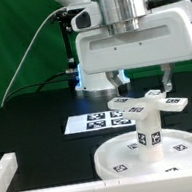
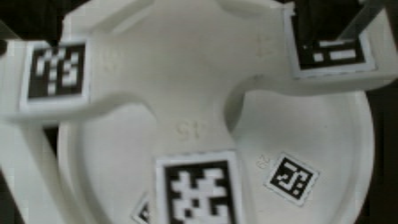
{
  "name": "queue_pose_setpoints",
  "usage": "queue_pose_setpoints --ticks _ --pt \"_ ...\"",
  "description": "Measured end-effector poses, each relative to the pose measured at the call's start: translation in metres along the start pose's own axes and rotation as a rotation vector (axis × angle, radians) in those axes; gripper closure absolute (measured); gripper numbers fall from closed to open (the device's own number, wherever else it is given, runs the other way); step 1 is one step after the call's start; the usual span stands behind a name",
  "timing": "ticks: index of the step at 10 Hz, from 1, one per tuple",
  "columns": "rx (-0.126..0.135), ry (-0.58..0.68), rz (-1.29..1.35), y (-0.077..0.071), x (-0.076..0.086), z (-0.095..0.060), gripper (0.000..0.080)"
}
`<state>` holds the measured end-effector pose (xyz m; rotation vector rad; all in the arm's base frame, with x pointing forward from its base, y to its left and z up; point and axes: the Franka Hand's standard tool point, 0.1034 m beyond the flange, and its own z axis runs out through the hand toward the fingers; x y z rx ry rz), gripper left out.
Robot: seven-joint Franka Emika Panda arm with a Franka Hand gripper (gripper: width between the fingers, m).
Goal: Assemble round table
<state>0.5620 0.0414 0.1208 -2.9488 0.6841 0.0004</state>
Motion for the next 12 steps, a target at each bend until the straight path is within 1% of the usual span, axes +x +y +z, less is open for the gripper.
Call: queue_pose_setpoints --ticks 4,5,6,7,8,10,12 --pt "-0.007 -0.006 -0.313 0.002 -0.001 0.001 0.015" --pt "-0.028 -0.008 -0.397 0.001 0.0 0.001 0.015" --pt "-0.077 -0.004 -0.5 -0.002 0.002 0.001 0.015" --pt "-0.099 -0.001 -0.619 -0.003 0.003 0.003 0.015" --pt "-0.107 -0.004 -0.675 -0.004 0.001 0.007 0.015" --pt "-0.11 -0.006 -0.683 -0.002 -0.002 0.013 0.015" --pt "-0.111 -0.009 -0.675 0.002 0.0 0.014 0.015"
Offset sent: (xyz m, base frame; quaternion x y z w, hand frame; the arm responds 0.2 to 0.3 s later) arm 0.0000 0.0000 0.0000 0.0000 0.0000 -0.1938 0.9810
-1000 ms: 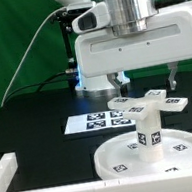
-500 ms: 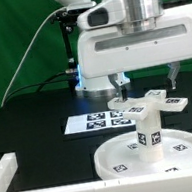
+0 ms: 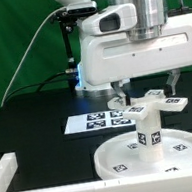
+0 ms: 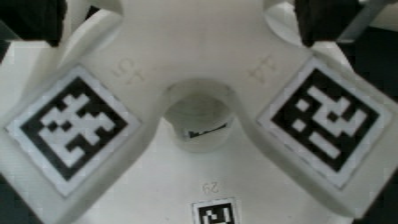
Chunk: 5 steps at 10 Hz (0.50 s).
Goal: Assemble round table
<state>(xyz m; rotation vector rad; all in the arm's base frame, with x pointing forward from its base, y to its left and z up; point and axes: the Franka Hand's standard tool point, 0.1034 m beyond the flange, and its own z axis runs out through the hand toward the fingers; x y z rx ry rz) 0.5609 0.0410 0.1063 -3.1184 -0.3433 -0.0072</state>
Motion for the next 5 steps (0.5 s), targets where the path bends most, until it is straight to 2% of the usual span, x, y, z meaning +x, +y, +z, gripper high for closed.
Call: queue_pose_setpoints --ticks 4,5 --pt "-0.005 0.024 0.036 0.0017 -0.0008 0.006 0.015" --pt "-0.005 0.024 0.038 0.0018 -0.0008 0.0061 0.0279"
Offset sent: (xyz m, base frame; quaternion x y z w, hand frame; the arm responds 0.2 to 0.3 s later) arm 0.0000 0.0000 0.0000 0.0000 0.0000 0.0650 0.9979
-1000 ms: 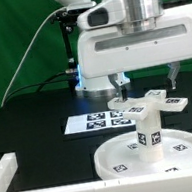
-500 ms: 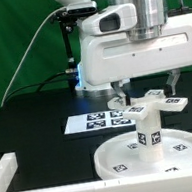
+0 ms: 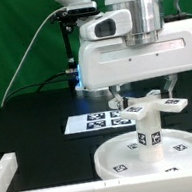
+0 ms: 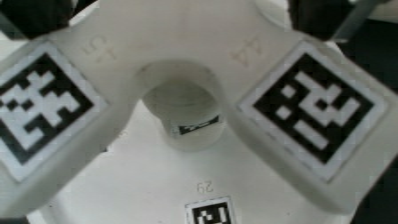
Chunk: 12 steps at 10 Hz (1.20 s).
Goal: Assemble round table
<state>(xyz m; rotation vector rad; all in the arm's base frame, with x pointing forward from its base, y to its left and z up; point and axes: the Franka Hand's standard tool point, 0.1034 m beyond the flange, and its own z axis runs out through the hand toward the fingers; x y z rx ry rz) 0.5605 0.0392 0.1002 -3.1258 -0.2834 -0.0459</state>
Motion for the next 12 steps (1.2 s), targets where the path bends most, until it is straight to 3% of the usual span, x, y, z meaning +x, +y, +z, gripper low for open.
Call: queue_pose_setpoints --ticks 1,9,12 --pt "0.002 0.0 0.067 -0.0003 0.0001 0.0 0.0362" --pt "0.004 0.012 0.735 -0.0009 0.003 0.0006 0.0361" --pt "0.019 0.009 0.985 -0.0002 0.0029 0.0005 0.036"
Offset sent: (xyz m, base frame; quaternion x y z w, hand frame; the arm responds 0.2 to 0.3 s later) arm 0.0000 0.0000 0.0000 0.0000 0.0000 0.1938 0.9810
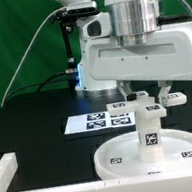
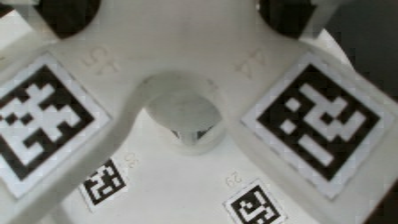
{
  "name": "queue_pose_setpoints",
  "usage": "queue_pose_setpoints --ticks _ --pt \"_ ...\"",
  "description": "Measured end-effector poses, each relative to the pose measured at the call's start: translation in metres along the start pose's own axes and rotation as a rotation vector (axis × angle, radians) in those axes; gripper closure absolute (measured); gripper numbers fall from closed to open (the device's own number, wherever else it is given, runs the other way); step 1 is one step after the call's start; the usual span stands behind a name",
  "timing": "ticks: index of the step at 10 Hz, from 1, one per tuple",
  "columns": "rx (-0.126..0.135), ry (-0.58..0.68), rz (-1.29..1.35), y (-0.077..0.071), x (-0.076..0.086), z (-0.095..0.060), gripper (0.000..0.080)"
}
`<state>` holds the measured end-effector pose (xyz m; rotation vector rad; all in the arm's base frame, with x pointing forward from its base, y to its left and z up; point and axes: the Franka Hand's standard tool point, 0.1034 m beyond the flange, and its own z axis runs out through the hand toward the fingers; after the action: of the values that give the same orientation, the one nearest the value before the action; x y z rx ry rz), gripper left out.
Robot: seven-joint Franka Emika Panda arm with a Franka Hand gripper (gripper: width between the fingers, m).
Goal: Assemble round table
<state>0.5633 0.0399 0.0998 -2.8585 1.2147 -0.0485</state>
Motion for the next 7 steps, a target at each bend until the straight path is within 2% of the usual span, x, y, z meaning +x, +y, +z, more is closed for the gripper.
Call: queue_pose_setpoints --ticks 7 --pt "0.027 -0.042 0.724 -0.0004 0.0007 0.0001 0.036"
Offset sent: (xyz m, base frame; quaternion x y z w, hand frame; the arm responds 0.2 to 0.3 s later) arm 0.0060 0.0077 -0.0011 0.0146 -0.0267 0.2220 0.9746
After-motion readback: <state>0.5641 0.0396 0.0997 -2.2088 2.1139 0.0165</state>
